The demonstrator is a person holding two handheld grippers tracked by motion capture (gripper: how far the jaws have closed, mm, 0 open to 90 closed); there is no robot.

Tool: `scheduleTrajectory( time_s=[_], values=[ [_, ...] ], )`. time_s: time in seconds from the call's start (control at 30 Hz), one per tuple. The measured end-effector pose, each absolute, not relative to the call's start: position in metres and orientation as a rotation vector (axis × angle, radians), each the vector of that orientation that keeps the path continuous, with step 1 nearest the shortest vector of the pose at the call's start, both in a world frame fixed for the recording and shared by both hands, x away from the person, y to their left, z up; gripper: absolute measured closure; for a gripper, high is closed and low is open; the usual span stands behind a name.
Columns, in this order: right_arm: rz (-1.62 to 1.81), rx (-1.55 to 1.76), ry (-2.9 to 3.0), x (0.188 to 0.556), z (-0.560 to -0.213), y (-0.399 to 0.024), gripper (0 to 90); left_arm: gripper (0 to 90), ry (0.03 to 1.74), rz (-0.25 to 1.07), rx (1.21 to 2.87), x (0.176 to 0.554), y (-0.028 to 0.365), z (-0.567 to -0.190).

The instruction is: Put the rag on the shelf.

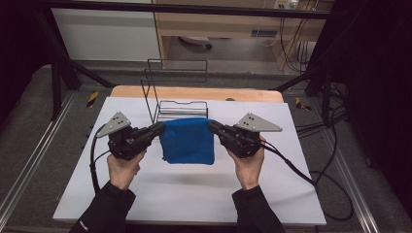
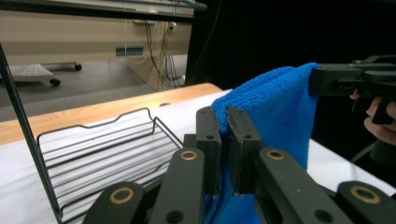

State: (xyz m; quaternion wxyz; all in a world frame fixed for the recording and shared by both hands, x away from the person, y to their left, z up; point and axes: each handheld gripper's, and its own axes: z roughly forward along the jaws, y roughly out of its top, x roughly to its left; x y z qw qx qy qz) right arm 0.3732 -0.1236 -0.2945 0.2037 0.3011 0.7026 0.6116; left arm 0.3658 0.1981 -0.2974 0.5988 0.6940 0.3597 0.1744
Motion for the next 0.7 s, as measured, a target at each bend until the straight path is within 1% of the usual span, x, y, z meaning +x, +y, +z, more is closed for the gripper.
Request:
scheduleTrajectory(
  time_s=[0.17, 0.7],
  values=[
    [1.709, 0.830, 1.934, 0.376, -0.287, -0.121, 86.1, 83.5, 0.827, 0.411, 1.572, 0.370, 0.201, -0.289],
    [1.697, 0.775, 1.852, 0.385, -0.251, -0.115, 86.2, 83.6, 0.788, 0.501, 1.508, 0.379, 0.199, -0.253]
  ],
)
